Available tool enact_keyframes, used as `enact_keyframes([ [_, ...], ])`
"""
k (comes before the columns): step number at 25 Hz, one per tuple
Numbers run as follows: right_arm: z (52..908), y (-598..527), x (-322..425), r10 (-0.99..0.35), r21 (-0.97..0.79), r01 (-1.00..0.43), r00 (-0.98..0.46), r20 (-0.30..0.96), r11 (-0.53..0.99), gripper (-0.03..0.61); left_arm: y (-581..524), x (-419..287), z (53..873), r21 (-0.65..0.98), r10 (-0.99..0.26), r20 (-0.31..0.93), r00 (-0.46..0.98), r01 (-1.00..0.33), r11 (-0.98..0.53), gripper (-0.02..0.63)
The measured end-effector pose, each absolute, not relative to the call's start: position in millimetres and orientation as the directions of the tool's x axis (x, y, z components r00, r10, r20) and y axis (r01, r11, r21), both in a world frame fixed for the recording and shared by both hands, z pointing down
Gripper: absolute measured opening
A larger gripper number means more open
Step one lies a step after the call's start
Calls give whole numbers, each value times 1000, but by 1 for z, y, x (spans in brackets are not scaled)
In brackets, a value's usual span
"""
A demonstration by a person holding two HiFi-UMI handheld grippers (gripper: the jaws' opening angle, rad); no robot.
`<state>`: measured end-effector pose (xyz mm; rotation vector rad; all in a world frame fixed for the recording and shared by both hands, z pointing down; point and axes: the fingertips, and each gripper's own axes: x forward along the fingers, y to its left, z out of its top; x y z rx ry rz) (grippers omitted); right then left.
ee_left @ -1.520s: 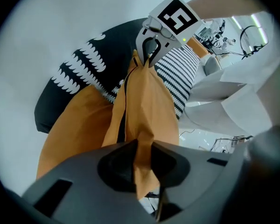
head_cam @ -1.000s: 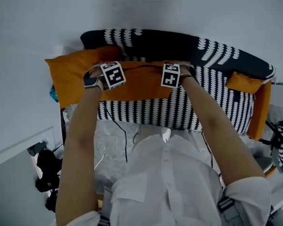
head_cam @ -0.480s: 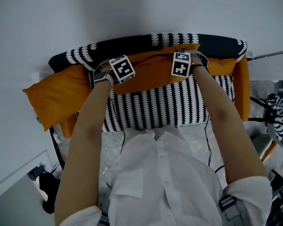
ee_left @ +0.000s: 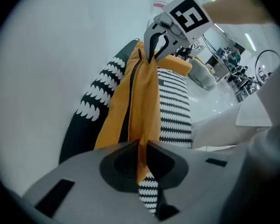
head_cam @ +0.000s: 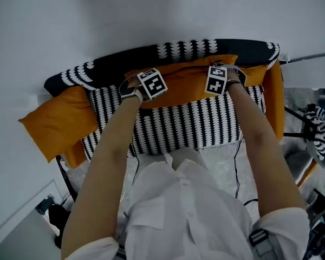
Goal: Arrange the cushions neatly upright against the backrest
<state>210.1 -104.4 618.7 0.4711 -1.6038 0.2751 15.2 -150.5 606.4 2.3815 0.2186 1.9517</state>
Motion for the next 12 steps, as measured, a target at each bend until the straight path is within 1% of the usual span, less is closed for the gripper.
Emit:
enact_keyframes([
  [5,633,-113,212,-145,105,-478,-47,988,872,20,-167,17,622,130,139,977,161,65,-989,44],
  [9,640,-120,202,-142,97,-468,-60,988,878,31,-176,8,630,122,128,982,137,50,-991,81],
  [10,641,-121,200,-143,96,-473,-64,988,876,35,-177,6,631,125,130,981,141,46,-991,108],
  [12,639,-127,198,-154,100,-497,-69,986,862,61,-178,4,628,135,139,977,163,34,-990,194],
])
